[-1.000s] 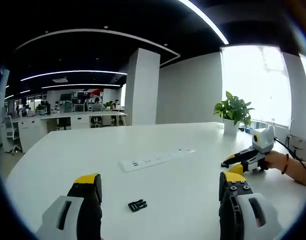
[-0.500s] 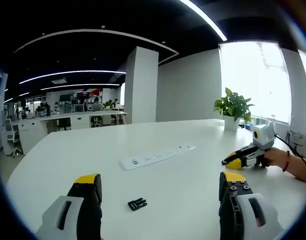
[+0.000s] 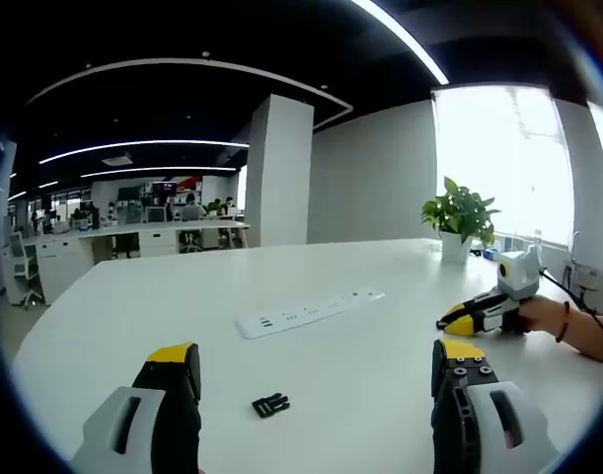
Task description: Snap the two parts of the plastic buckle together until the buckle closes and remains connected.
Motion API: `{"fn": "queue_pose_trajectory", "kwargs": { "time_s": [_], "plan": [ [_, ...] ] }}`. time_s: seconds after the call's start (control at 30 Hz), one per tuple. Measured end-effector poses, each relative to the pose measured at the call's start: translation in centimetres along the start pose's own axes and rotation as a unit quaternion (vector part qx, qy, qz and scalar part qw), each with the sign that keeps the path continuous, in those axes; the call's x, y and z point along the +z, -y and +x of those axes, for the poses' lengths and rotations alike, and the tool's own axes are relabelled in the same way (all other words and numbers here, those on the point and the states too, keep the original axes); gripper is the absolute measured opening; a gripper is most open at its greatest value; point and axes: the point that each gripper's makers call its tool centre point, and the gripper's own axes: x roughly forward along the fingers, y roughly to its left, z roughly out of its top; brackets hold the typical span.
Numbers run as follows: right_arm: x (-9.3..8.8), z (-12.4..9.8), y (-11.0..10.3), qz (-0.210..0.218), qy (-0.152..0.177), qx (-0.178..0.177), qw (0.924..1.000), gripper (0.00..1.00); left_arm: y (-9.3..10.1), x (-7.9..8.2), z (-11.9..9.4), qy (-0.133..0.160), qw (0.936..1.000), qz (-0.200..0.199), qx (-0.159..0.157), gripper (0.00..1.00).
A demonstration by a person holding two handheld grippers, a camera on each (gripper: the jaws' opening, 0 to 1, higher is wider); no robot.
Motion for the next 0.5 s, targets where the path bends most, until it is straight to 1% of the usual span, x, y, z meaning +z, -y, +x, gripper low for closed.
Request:
{"fn": "queue_pose_trajectory", "kwargs": {
  "time_s": [0.07, 0.13, 0.2, 0.3, 0.5],
  "plan": [
    [0.03, 0.05, -0.09, -0.003, 0.002, 0.002, 1.0000, 0.12, -0.03, -0.26, -0.03, -0.004, 1.0000, 0.006, 0.005, 1.00],
    [0.02, 0.05, -0.09, -0.006, 0.001, 0.002, 1.0000, 0.12, -0.06, -0.30, -0.04, -0.004, 1.0000, 0.005, 0.004, 1.00],
    [0.03, 0.06, -0.09, -0.008, 0.001, 0.002, 1.0000, 0.12, 0.11, -0.02, -0.03, 0.003, 1.0000, -0.003, -0.005, 1.00],
    [0.02, 0.09, -0.06, -0.004, 0.002, 0.001, 1.0000, 0.12, -0.07, -0.05, -0.11, 0.000, 1.0000, 0.002, 0.002, 1.00],
    [0.08, 0.27, -0.02, -0.004, 0.000, -0.001, 1.0000, 0.11, 0.10, -0.14, -0.22, -0.002, 1.0000, 0.003, 0.001, 1.00]
  ]
}}
